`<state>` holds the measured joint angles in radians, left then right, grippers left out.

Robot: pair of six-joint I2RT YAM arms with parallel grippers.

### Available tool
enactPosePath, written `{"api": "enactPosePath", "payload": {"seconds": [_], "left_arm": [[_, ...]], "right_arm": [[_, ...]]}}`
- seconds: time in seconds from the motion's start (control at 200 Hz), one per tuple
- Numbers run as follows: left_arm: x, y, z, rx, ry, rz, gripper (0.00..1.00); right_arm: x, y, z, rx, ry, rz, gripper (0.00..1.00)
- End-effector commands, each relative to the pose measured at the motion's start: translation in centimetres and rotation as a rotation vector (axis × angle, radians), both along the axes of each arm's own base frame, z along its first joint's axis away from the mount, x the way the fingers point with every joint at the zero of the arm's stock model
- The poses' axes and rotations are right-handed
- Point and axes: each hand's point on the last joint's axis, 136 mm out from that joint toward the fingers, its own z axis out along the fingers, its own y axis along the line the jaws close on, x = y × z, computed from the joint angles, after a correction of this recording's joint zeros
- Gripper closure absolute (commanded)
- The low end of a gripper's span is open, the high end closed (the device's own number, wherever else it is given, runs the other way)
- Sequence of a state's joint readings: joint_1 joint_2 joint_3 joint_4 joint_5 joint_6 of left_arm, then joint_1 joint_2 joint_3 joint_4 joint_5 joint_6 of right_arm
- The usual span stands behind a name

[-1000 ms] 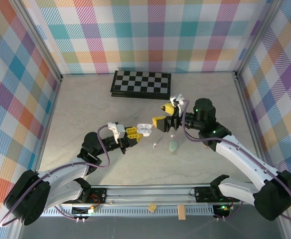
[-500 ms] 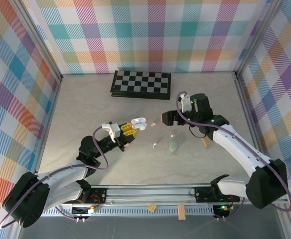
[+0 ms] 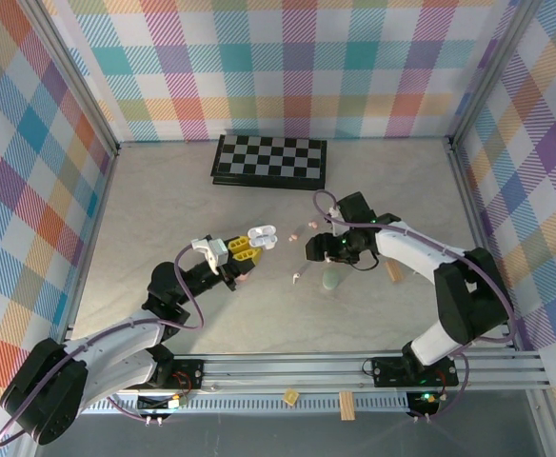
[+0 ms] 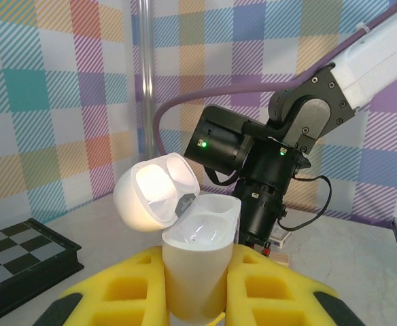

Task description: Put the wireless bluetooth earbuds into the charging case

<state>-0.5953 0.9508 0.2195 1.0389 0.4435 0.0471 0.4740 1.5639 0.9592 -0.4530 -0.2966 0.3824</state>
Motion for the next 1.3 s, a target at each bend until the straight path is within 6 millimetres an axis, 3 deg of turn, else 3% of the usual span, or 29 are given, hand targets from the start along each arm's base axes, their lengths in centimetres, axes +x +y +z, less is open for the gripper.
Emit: {"api": "enactPosePath", "payload": {"seconds": [0.0, 0.165, 0.32, 0.6, 0.82, 1.01, 1.11, 1.295], "left_arm": [[-0.5, 0.0, 0.1, 0.016, -0.028, -0.006, 1.00], [-0.7, 0.0, 0.2, 0.031, -0.031, -0.007, 1.00], [-0.7, 0.0, 0.2, 0.033, -0.031, -0.007, 1.00], [-0.6, 0.1, 0.0, 0.038, -0.030, 0.003, 1.00], [-0.4, 0.3, -0.2, 0.042, -0.034, 0.023, 1.00], [0.6, 2.5, -0.7, 0.014, -0.038, 0.165, 1.00], [0.8, 3.9, -0.9, 0.009, -0.040, 0.236, 1.00], [0.2, 4.4, -1.2, 0.068, -0.042, 0.251, 1.00]], "right_arm": [[1.6, -0.7, 0.2, -0.081, -0.035, -0.028, 0.25], [2.6, -1.4, -1.5, -0.160, -0.026, -0.022, 0.26], [2.9, -0.3, -2.4, -0.135, 0.002, 0.015, 0.27], [1.3, 2.8, -1.9, 0.008, 0.060, 0.118, 0.30], [1.2, 2.2, -0.2, -0.119, -0.046, 0.110, 0.30], [-0.7, 4.5, -0.8, -0.137, -0.024, 0.152, 0.33], [-1.7, 5.9, -2.0, -0.132, 0.010, 0.167, 0.42], [-2.9, 7.8, -3.4, -0.102, 0.062, 0.207, 0.47]]}}
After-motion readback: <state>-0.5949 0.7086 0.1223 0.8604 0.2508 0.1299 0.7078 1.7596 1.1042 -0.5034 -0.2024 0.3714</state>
